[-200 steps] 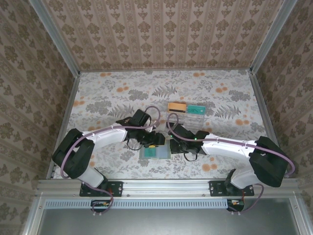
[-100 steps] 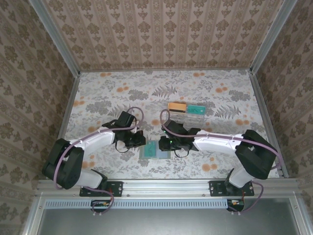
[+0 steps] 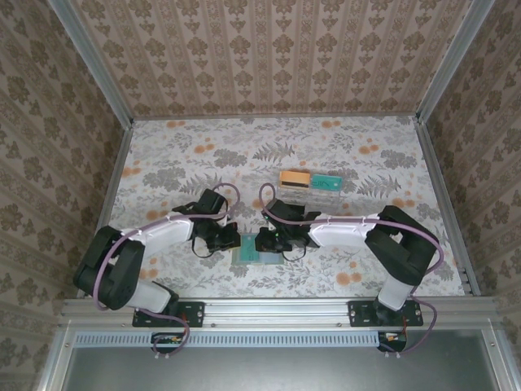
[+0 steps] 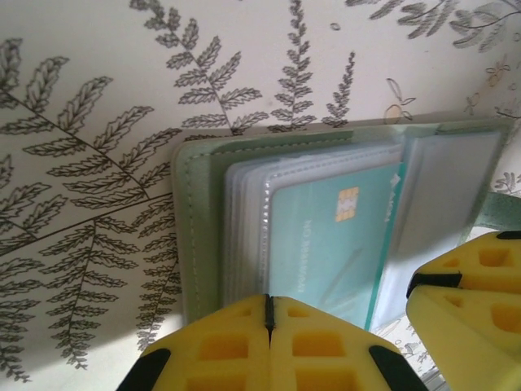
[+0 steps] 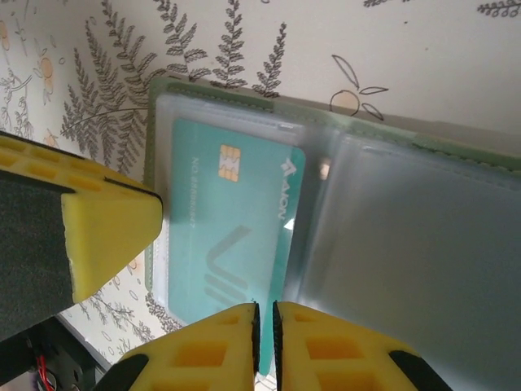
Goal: Take the credit cards out of the card holder
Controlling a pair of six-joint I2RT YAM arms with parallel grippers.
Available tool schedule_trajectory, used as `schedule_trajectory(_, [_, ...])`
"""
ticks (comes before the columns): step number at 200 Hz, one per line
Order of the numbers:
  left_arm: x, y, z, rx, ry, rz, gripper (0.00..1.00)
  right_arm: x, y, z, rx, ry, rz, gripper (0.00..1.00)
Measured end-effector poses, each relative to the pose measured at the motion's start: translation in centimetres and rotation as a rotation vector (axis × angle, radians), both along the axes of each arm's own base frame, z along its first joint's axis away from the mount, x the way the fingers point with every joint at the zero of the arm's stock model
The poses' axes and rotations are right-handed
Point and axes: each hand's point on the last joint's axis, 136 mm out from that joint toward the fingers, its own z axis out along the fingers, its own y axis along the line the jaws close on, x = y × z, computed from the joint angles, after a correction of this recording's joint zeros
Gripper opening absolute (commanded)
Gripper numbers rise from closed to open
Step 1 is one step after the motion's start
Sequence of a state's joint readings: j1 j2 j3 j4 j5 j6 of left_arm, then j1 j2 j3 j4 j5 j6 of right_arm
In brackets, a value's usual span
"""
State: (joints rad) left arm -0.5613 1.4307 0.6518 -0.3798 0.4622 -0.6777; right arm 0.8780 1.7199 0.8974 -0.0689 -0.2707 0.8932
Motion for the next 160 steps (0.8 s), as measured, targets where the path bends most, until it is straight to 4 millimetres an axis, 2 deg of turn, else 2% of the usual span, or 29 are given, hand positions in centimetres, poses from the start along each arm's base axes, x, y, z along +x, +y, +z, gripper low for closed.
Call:
schedule_trajectory(89, [-0.1, 0.0, -0.5, 0.013, 0.016, -0.001, 0.0, 0.3, 0.5, -0.6, 0.036, 0.04, -0.017, 0.17])
schedule_trajectory(126, [-0.1, 0.0, -0.5, 0.014, 0.017, -0.003, 0.0, 0.4, 0.5, -0.8, 0.041, 0.055, -0.027, 0.1])
schedule_trajectory(147, [-0.2, 0.0, -0.4, 0.015, 0.017, -0.005, 0.0, 0.5, 0.3, -1.0, 0.044, 0.057, -0.037, 0.0])
schedule_trajectory(160, [-0.1, -0.1, -0.4, 0.016, 0.016, -0.006, 0.0, 0.5, 0.0, -1.2, 0.044, 0.062, -0.045, 0.0])
